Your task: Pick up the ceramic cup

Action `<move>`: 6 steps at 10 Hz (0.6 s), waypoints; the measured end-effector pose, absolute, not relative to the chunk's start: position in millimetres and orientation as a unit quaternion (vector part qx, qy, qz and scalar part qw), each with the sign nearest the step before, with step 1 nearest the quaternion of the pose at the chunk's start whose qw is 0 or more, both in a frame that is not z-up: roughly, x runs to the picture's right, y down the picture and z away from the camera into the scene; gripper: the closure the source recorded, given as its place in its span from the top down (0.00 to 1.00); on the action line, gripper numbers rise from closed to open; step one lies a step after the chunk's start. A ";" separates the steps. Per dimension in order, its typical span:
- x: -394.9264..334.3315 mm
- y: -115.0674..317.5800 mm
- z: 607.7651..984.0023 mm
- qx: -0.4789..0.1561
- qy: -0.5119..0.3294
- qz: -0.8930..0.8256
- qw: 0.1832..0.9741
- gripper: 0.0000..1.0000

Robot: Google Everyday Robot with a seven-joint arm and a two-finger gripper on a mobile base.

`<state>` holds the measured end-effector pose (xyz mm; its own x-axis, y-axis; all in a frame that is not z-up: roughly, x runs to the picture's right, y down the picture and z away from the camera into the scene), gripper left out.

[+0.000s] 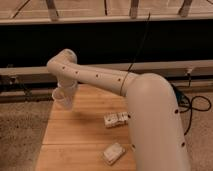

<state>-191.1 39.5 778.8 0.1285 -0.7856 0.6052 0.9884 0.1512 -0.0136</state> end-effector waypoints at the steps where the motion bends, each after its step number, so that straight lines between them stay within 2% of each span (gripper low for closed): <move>1: -190.6 38.4 777.5 -0.213 -0.238 -0.617 0.720 0.00; 6: -187.7 29.8 771.0 -0.210 -0.234 -0.624 0.715 0.00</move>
